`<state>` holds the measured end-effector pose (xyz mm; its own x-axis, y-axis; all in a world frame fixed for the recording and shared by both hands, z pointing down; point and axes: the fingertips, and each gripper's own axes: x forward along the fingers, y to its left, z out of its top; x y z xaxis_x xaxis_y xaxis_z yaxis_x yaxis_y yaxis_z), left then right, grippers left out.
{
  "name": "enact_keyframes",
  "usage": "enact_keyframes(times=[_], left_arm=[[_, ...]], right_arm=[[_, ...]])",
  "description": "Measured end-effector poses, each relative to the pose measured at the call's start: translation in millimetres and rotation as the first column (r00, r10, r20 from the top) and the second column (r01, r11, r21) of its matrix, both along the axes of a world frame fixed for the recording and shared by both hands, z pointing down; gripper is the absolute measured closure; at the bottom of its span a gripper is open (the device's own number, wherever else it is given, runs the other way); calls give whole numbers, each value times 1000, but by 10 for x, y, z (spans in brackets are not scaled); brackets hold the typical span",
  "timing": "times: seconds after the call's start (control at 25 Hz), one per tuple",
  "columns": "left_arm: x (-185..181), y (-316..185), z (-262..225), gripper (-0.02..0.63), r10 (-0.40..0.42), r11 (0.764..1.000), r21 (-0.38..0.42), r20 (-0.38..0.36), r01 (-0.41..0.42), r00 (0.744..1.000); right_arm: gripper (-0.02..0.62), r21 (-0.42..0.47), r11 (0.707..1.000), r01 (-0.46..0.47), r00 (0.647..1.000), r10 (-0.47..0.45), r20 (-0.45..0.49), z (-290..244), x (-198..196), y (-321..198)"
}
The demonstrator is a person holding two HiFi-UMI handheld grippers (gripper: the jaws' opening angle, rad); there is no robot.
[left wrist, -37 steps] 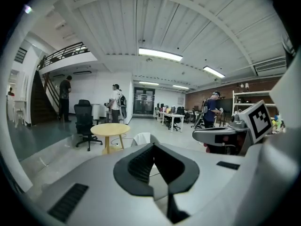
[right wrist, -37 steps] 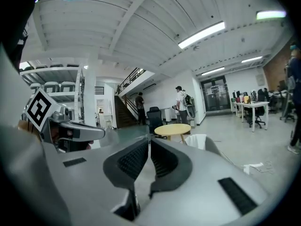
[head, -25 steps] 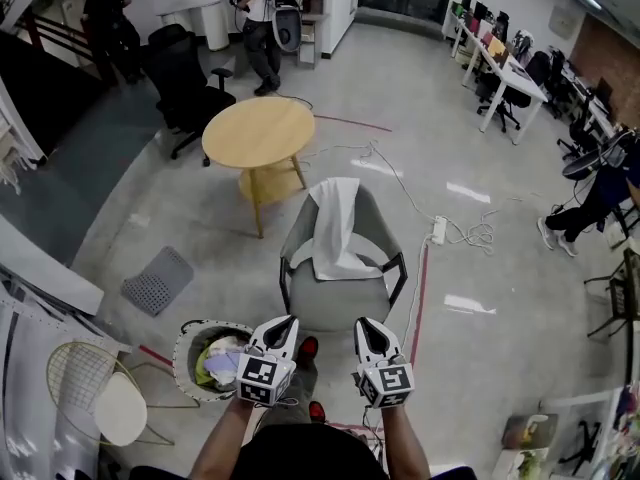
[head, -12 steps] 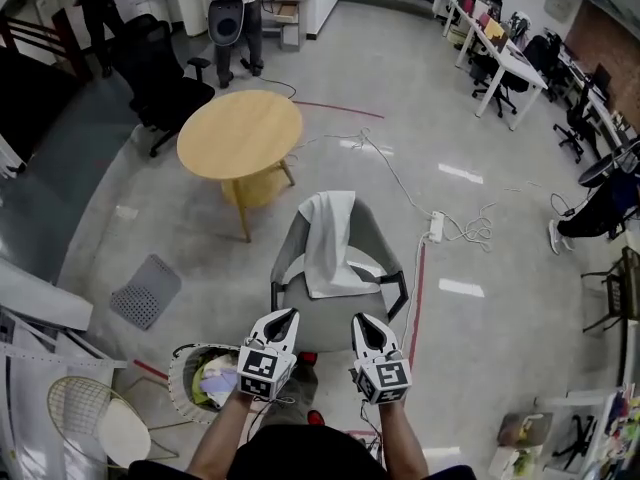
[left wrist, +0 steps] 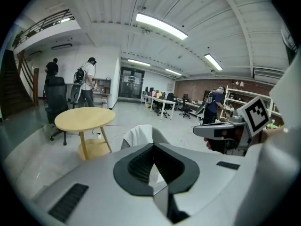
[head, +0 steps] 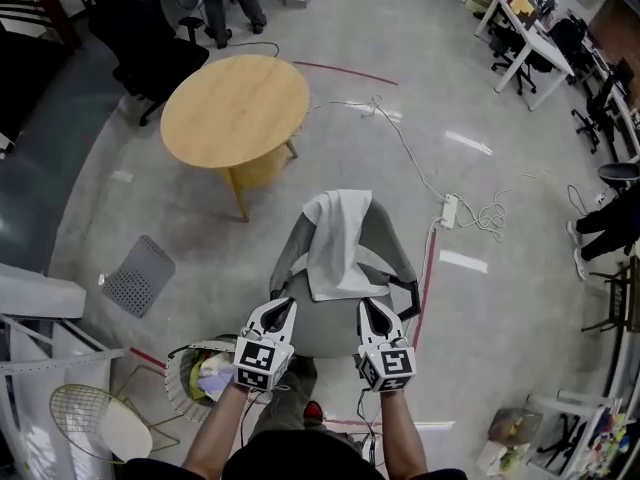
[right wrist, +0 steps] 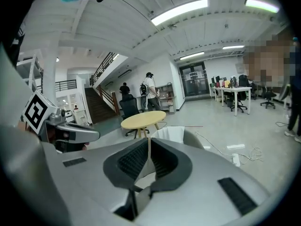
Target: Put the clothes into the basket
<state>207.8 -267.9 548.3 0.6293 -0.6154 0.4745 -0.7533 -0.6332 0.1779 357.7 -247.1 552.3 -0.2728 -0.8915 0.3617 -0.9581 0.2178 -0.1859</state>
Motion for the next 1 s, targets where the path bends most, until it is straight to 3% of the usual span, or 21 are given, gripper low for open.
enact_keyframes(times=[0.36,0.88,1.0], left_arm=[[53,-572,498,600,-7,998,-64,14,8,1000],[-29,-796,804,600,-37,993,-115,18,39,999],[-77,-860,807,600,-51,993,-109,24,53,998]], right_arm=[[554,-65,998,15,1000,-15,-2,536,39,-709],[552,-85,996,11,1000,-12,-12,907,143,-1421],[483,-110,994,22,1000,-22,-1,1028,146,-1574]])
